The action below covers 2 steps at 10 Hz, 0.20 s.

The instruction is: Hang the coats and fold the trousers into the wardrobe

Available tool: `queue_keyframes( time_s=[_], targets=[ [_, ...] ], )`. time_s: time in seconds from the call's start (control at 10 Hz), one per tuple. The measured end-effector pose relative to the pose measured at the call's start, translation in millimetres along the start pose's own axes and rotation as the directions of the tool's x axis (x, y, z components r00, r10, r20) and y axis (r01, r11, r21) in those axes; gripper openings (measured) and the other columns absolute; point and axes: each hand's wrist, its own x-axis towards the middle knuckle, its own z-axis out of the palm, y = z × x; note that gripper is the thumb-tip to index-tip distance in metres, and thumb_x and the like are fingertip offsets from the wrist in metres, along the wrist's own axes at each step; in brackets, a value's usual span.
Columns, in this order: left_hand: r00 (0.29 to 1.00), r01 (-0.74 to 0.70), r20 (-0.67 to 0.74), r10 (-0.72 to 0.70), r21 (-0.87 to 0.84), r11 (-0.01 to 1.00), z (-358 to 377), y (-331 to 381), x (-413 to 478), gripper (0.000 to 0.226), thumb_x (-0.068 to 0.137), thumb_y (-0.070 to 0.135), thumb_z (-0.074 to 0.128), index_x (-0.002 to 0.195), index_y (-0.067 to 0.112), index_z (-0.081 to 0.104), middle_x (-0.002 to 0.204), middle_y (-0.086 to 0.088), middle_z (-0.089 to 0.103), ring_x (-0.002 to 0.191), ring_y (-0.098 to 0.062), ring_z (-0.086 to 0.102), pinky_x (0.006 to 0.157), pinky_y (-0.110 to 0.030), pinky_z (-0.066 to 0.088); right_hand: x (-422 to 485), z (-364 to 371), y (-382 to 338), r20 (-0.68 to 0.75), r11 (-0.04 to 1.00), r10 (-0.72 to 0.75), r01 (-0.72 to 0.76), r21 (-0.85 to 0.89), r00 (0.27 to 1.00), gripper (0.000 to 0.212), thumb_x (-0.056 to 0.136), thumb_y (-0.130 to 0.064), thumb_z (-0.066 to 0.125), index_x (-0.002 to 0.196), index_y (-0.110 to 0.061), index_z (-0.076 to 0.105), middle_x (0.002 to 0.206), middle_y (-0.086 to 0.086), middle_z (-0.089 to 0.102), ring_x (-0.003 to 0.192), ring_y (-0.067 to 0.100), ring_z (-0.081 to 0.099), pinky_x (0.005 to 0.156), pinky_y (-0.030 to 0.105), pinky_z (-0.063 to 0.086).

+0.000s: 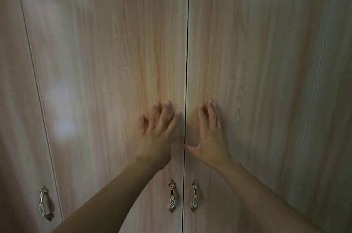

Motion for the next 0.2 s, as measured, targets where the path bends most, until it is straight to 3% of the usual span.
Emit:
queue_keyframes(
  time_s=[0.1,0.2],
  targets=[
    [0.999,0.002,0.052,0.001,-0.057,0.998,-16.9,5.2,-1.9,0.102,0.084,0.029,0.063,0.155,0.032,-0.009,0.158,-0.004,-0.036,0.145,-0.035,-0.032,0.116,-0.068,0.009,-8.0,-28.8,5.4,0.034,0.988,-0.038,0.033,0.149,0.999,0.113,0.081,-0.058,0.07,0.158,-0.021,-0.004,0.163,-0.005,-0.023,0.151,0.013,-0.015,0.123,0.044,0.018],
    [0.998,-0.025,0.049,0.034,-0.168,0.986,-33.4,-2.4,-3.3,0.096,0.083,0.032,0.065,0.153,0.034,-0.001,0.162,0.003,-0.022,0.15,-0.03,-0.021,0.117,-0.065,0.014,-17.5,-47.5,11.2,0.003,0.98,-0.034,0.033,0.198,0.999,0.097,0.088,-0.052,0.065,0.158,-0.029,0.003,0.166,-0.005,-0.008,0.152,0.011,-0.001,0.12,0.044,0.025]
  ],
)
